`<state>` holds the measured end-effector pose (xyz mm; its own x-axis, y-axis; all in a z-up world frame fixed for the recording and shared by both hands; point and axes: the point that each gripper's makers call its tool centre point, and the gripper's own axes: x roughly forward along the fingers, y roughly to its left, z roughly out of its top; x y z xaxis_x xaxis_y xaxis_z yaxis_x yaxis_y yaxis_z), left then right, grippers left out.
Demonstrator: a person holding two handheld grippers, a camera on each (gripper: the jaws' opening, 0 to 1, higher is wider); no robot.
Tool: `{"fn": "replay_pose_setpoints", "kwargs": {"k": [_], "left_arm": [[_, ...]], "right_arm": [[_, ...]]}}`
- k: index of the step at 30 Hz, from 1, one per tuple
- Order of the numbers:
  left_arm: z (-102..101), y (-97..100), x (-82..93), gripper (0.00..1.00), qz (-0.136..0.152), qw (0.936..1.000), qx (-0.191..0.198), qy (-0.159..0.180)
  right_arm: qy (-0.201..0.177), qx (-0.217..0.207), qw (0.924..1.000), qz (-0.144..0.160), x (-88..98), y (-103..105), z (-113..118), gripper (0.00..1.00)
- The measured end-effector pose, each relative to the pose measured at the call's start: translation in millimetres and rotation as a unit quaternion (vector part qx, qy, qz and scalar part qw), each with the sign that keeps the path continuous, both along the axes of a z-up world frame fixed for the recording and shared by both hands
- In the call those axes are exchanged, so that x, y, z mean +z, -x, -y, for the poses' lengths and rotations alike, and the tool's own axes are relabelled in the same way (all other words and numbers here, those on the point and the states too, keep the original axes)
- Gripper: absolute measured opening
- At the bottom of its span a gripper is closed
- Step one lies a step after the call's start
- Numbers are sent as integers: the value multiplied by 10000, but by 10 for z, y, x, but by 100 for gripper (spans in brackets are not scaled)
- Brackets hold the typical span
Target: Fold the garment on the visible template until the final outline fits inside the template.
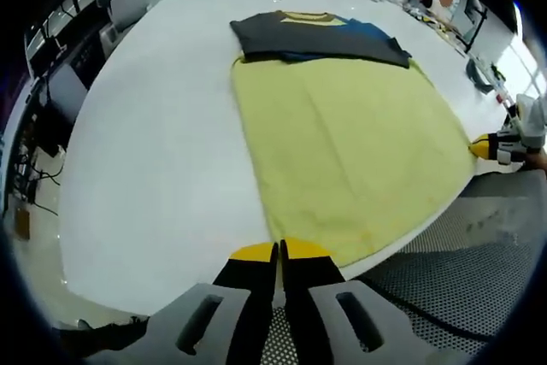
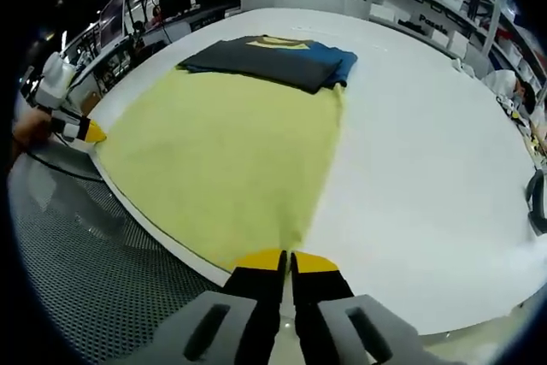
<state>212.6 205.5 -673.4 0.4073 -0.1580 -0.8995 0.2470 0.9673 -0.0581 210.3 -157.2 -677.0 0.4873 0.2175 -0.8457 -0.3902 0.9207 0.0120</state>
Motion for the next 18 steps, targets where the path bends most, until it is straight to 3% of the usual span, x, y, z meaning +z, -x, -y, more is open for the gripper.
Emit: {"fn": "replay_pose_setpoints", "kwargs": {"k": [11, 18], "left_arm": [[31, 77, 97, 3, -156, 9997, -70, 199], [18, 182, 122, 3, -409, 9979, -503, -54]], "right_arm": [[285, 345, 9990, 84, 202, 1, 18, 0], [184, 427, 9986, -262, 248, 112, -1, 0]]}}
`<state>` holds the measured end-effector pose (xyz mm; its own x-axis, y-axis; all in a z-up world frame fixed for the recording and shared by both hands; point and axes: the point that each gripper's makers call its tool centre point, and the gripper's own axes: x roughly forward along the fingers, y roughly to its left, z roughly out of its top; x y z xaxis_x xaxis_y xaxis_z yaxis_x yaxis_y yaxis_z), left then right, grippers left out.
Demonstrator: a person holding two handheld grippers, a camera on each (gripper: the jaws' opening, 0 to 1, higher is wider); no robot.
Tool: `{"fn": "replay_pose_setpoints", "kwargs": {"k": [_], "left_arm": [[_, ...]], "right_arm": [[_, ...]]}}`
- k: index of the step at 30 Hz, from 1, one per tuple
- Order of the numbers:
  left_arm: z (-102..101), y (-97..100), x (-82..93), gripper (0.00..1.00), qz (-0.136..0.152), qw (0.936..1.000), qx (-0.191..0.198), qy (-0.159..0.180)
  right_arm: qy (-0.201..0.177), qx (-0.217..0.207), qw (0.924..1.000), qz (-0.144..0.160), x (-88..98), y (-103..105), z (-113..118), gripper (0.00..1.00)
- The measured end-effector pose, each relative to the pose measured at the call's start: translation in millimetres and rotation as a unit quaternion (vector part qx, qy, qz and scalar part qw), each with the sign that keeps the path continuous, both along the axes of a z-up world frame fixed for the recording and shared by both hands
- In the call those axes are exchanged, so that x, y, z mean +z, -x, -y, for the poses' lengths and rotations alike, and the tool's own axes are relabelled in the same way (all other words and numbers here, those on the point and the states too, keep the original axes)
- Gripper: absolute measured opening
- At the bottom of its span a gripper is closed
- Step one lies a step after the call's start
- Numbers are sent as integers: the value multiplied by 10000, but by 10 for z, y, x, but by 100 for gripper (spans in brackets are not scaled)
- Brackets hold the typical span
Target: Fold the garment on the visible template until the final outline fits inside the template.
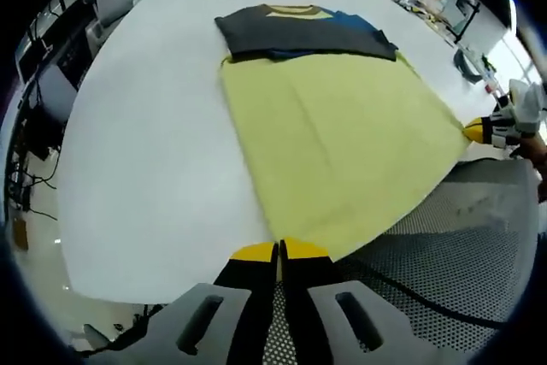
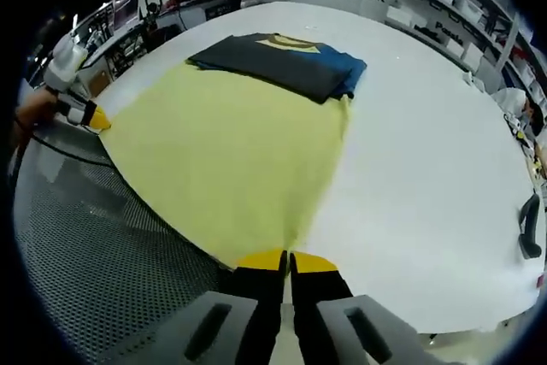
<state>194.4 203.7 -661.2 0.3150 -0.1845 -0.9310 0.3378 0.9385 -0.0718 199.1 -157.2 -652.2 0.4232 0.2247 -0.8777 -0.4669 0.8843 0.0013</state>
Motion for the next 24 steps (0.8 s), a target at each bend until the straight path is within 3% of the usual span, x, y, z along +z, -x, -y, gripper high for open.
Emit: {"fn": "replay_pose_setpoints", "kwargs": {"k": [14, 18, 24], "left_arm": [[28, 201, 122, 3, -182, 9970, -643, -380], [16, 220, 165, 3, -101, 9974, -600, -390], [10, 106, 346, 2, 173, 9997, -145, -67]], "right_arm": [[8, 45, 9996, -294, 139, 177, -30, 0], [-12, 26, 9996, -289, 176, 206, -44, 0], [-139, -37, 9999, 26, 395, 56, -72, 0]]}}
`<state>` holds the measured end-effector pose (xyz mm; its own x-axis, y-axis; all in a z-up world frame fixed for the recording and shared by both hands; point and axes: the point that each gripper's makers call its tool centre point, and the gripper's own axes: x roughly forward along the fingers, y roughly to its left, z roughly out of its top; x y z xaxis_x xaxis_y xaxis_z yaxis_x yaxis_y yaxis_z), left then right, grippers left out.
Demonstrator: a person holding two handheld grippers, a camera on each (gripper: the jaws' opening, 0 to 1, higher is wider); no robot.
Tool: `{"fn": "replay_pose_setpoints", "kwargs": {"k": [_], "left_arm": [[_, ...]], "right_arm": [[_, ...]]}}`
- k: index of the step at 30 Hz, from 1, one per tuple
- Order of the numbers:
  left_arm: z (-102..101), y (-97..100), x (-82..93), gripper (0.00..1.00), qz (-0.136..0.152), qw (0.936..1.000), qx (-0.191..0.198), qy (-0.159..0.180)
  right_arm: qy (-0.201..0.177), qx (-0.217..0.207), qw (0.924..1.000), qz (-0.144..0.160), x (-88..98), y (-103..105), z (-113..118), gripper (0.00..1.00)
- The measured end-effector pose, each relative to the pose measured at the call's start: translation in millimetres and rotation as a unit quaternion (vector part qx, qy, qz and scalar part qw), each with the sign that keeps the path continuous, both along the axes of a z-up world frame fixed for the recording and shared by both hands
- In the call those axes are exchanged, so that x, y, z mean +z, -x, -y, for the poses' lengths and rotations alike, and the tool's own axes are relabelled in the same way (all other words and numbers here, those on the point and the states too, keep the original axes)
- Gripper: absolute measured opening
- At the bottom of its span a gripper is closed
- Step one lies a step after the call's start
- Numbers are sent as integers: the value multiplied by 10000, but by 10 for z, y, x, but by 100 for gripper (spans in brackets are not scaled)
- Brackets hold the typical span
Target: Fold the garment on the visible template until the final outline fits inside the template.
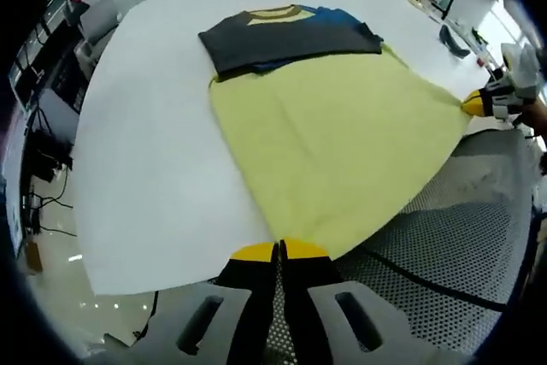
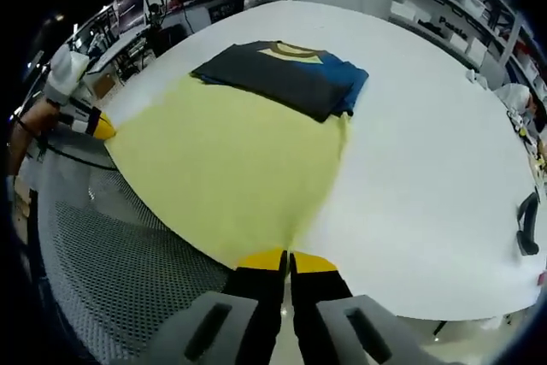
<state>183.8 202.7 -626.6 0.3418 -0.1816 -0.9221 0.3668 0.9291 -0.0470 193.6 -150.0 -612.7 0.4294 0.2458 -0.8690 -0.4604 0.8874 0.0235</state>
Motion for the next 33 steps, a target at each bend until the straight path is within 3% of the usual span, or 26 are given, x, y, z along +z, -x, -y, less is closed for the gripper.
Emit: {"fn": "replay_pose_setpoints", "kwargs": {"k": [14, 26, 31, 33], "left_arm": [[-20, -748, 397, 2, 676, 9964, 414, 296], [23, -1593, 770, 2, 1322, 9890, 577, 327], [28, -1784, 821, 2, 1428, 9874, 613, 305], [52, -1993, 906, 2, 1498, 9842, 775, 537]], "right_arm": [[-662, -538, 9934, 772, 420, -673, 10, 0], [-635, -518, 9877, 1333, 703, -1408, -73, 0], [-610, -569, 9858, 1457, 775, -1648, -80, 0], [-611, -662, 9841, 1530, 821, -1824, -80, 0]]}}
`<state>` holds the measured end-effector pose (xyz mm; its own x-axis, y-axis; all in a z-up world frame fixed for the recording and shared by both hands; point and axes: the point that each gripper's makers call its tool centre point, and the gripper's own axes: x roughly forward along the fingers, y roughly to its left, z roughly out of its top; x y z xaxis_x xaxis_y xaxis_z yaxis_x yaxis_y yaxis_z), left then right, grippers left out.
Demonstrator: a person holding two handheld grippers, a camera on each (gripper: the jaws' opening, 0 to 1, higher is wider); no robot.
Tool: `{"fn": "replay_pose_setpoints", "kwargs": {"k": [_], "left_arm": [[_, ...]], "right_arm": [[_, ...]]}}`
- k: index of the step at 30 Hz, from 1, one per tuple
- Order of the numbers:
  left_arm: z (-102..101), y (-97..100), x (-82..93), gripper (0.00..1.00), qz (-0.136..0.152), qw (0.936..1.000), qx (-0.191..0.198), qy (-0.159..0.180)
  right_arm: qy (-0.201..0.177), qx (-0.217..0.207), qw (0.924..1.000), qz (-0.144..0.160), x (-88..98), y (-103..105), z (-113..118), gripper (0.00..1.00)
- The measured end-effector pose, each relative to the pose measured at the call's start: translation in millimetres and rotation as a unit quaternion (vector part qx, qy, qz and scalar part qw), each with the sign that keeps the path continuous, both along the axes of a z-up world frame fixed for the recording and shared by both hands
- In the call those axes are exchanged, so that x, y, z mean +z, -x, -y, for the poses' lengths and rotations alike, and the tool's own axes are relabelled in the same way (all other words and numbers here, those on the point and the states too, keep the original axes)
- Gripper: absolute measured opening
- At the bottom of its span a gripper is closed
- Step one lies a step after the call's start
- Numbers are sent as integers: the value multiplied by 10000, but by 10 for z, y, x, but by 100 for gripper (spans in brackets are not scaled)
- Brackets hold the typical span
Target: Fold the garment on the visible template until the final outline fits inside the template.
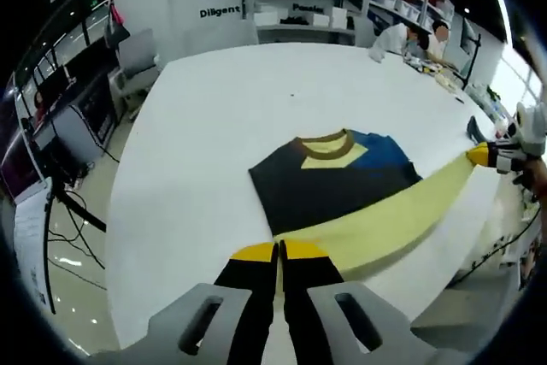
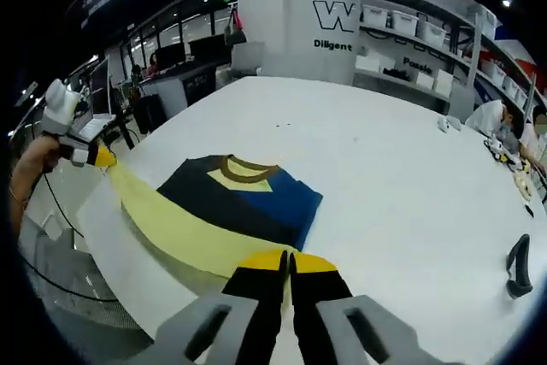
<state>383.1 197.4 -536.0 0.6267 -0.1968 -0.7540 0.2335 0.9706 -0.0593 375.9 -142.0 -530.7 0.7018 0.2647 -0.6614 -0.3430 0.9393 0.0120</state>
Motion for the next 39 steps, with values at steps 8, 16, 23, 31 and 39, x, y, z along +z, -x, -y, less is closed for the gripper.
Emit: {"fn": "replay_pose_setpoints", "kwargs": {"k": [8, 16, 23, 31, 39], "left_arm": [[-17, -436, 70, 2, 137, 9999, 25, -73], [-37, -908, -69, 2, 166, 9997, 131, -81], [-75, -1122, -438, 2, -180, 9993, 285, -145], [-73, -1249, -821, 2, -579, 9980, 191, -188], [-115, -1290, -1160, 3, -821, 9963, 257, -86]], "right_arm": [[-196, -103, 9995, 214, 92, -480, -33, 0], [-186, -269, 9994, 59, -70, -884, 16, 0], [-222, -491, 9980, -318, -443, -1154, 71, 0], [-52, -452, 9966, -694, -847, -1309, 67, 0], [276, -270, 9957, -840, -1164, -1365, 119, 0]]}}
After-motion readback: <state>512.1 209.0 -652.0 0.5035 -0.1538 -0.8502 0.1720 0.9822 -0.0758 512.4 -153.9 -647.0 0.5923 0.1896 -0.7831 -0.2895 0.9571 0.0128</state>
